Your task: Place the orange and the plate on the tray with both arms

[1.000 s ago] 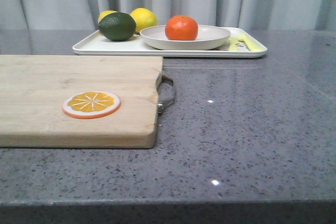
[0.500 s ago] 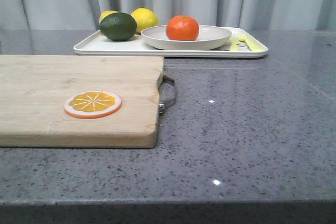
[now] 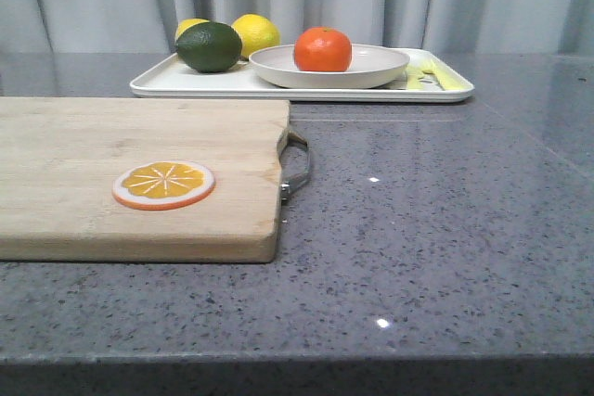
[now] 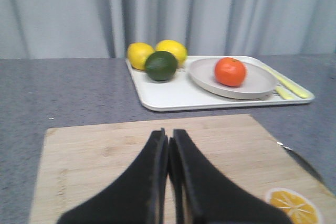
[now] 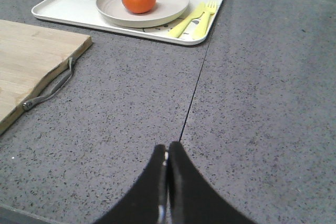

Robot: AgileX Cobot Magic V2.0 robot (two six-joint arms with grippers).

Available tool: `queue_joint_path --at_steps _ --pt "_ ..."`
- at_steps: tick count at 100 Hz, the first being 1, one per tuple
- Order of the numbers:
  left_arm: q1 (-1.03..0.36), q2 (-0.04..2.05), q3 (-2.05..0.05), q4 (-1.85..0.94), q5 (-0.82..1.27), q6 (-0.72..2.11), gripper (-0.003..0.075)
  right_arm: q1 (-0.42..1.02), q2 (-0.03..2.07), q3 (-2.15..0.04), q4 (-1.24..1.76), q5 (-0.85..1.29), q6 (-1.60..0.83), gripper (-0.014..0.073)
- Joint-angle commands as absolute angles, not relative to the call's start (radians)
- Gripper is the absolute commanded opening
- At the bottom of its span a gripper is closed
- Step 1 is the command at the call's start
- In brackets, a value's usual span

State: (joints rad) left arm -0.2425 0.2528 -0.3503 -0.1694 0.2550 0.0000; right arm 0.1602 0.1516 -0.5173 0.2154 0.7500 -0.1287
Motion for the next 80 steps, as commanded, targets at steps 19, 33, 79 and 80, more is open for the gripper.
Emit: queue_joint_path --at_steps 19,33,79,80 --pt "-0.023 0.138 -0.272 -0.124 0.15 0.005 -0.002 0.161 0.163 -0.541 0.217 0.676 -0.137 -0.0067" --pt "0.039 0.09 -0.221 -0.074 0.148 0.009 -0.002 0.161 0.163 -0.541 0.217 0.676 -0.137 -0.0067" --pt "0.064 -0.038 0.007 -0.062 0.01 0.009 -0.002 0.161 0.163 -0.541 0.217 0.676 -0.137 -0.0067" --pt "0.064 -0.038 0.009 -0.062 0.008 0.009 -0.002 0.161 0.163 -0.541 0.217 0.676 -0.137 -0.0067"
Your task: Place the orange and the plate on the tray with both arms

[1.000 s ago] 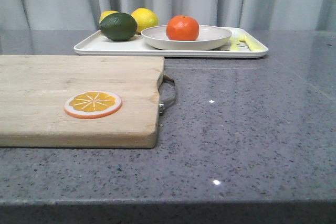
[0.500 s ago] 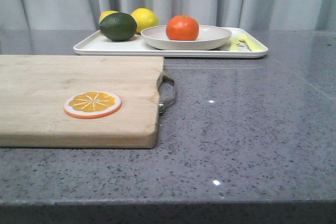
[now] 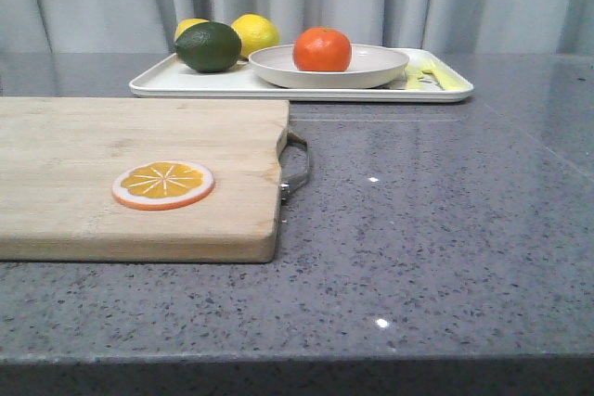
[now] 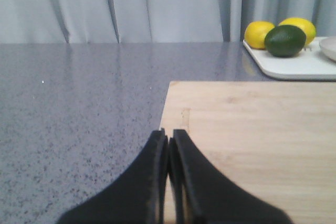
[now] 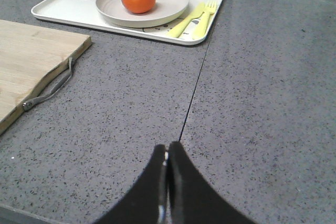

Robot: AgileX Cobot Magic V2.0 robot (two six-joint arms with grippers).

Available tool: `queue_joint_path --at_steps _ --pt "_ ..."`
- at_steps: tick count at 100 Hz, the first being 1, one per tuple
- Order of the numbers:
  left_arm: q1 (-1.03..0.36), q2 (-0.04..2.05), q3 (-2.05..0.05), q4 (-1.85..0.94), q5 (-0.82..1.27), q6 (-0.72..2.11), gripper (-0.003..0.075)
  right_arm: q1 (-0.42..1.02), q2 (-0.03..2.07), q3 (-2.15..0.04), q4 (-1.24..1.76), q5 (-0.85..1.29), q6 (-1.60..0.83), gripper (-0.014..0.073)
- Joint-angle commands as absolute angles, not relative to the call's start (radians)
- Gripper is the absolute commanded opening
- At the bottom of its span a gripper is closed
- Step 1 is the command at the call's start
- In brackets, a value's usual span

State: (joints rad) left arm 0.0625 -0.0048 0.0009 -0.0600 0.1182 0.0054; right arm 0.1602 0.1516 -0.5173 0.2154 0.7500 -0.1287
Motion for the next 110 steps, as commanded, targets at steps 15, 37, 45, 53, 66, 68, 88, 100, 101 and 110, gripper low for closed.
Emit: queue_joint_path --at_steps 15,37,45,53,66,68,88,100,101,110 --pt "0.062 -0.038 0.009 -0.062 0.032 0.009 -0.002 0.161 0.163 -0.541 0.217 0.675 -0.137 -0.0067" --pt "0.062 -0.038 0.009 -0.062 0.032 0.009 -0.002 0.161 0.163 -0.541 0.217 0.675 -0.137 -0.0067" --pt "0.062 -0.038 0.009 -0.062 0.032 0.009 -0.002 0.161 0.163 -0.541 0.217 0.675 -0.137 -0.0067" --pt "0.062 -0.038 0.009 -0.062 0.032 0.009 -0.002 0.161 0.163 -0.541 0.217 0.675 -0.137 -0.0067" --pt "0.062 -0.038 0.009 -0.062 0.032 0.009 -0.002 0.161 0.163 -0.541 0.217 0.675 -0.137 -0.0067" --pt "0.062 -0.038 0.009 -0.062 0.032 0.009 -0.002 0.161 0.163 -0.541 0.217 0.675 -0.137 -0.0067" --pt "0.062 -0.038 0.009 -0.062 0.032 0.009 -0.002 0.161 0.163 -0.541 0.217 0.675 -0.137 -0.0067" --pt "0.062 -0.038 0.009 -0.062 0.032 0.009 -0.002 0.161 0.163 -0.541 0.217 0.675 -0.137 -0.0067" --pt "0.062 -0.038 0.009 -0.062 0.032 0.009 -0.002 0.161 0.163 -0.541 0.217 0.675 -0.137 -0.0067" --pt "0.062 -0.038 0.009 -0.062 0.032 0.009 -0.002 0.161 0.163 -0.541 0.217 0.675 -0.137 -0.0067"
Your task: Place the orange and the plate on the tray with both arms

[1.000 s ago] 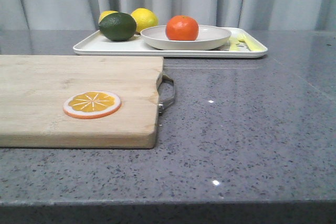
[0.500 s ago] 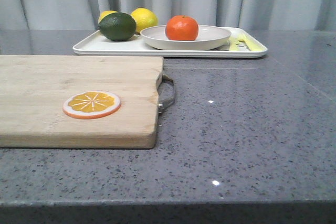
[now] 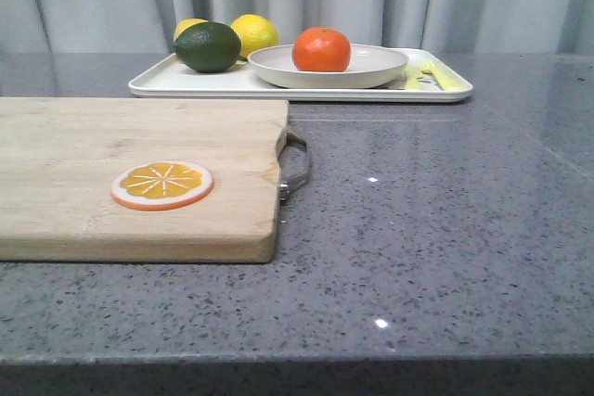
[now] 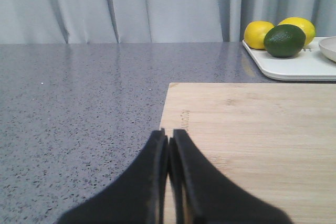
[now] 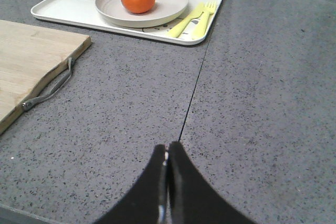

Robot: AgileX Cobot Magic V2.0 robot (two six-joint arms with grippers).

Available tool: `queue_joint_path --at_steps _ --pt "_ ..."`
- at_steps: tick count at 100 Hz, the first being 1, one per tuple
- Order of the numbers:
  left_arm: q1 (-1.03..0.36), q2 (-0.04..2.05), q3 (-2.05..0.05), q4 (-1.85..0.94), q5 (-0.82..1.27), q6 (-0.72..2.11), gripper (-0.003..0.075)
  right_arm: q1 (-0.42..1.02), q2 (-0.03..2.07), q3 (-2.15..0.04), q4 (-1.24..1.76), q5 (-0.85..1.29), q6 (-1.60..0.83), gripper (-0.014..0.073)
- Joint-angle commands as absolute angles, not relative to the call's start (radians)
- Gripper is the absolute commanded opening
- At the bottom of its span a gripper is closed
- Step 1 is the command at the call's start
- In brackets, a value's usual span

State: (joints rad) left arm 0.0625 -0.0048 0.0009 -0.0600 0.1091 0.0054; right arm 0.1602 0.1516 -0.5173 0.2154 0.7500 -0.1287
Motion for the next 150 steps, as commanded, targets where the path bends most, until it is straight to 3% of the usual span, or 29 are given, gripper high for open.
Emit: queue_joint_path --at_steps 1,38,71,85,131,150 --pt "0.062 -0.038 0.009 -0.062 0.032 0.009 -0.002 0.161 0.163 -0.541 0.217 0.675 -0.137 -0.0067" --pt "0.062 -0.038 0.009 -0.062 0.032 0.009 -0.002 0.157 0.163 -0.525 0.217 0.641 -0.137 -0.0067" --pt "0.062 -0.038 0.009 -0.062 0.032 0.009 -0.002 0.045 0.151 -0.322 0.199 0.094 -0.137 -0.0067" --pt "0.062 -0.038 0.009 -0.062 0.032 0.009 -0.002 0.019 0.106 -0.229 0.121 -0.021 -0.131 -0.0067" --pt "0.062 -0.038 0.009 -0.062 0.032 0.009 -0.002 -0.002 -0.024 0.007 -0.008 -0.058 0.0 -0.0067" --pt "0.062 -0.038 0.009 -0.062 0.032 0.009 -0.002 -0.003 -0.024 0.006 -0.008 -0.006 0.0 -0.0067"
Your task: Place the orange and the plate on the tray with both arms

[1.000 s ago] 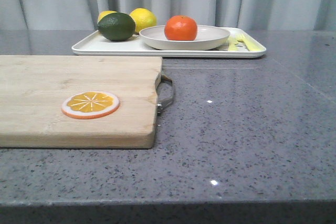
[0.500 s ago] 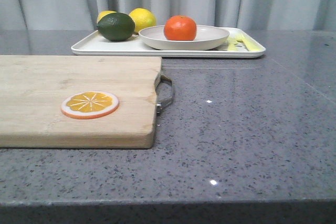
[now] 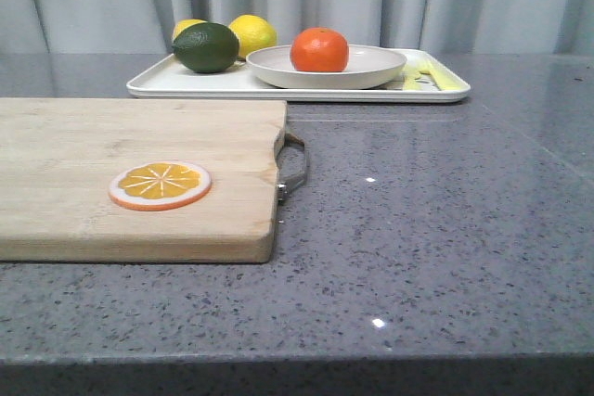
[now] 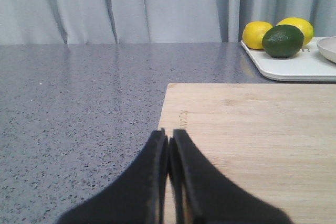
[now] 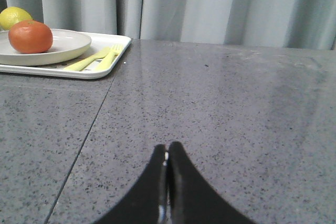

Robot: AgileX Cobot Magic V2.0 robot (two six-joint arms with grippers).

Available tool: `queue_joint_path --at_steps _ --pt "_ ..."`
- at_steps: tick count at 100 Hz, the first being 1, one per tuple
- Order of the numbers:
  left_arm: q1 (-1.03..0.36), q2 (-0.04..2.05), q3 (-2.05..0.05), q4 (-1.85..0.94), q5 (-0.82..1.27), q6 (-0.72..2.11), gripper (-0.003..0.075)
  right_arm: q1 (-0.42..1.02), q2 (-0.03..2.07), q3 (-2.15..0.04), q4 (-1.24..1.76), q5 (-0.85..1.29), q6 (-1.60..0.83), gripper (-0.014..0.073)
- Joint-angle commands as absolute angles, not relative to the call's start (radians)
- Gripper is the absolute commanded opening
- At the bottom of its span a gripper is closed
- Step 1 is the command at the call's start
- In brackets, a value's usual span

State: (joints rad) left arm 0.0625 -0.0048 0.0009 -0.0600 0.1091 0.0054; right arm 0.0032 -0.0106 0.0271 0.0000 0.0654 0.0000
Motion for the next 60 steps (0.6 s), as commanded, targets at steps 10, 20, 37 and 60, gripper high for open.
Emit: queue_joint_path --at_steps 10,20,37,60 --pt "0.062 -0.038 0.009 -0.062 0.032 0.009 -0.002 -0.003 -0.024 0.006 -0.008 0.009 0.0 -0.0067" --pt "0.062 -0.038 0.009 -0.062 0.032 0.009 -0.002 -0.003 -0.024 0.006 -0.008 0.009 0.0 -0.0067" --pt "0.062 -0.038 0.009 -0.062 0.032 0.009 -0.002 -0.003 -0.024 0.006 -0.008 0.009 0.0 -0.0067" --pt "0.062 -0.038 0.009 -0.062 0.032 0.009 -0.002 -0.003 -0.024 0.006 -0.008 0.009 0.0 -0.0067"
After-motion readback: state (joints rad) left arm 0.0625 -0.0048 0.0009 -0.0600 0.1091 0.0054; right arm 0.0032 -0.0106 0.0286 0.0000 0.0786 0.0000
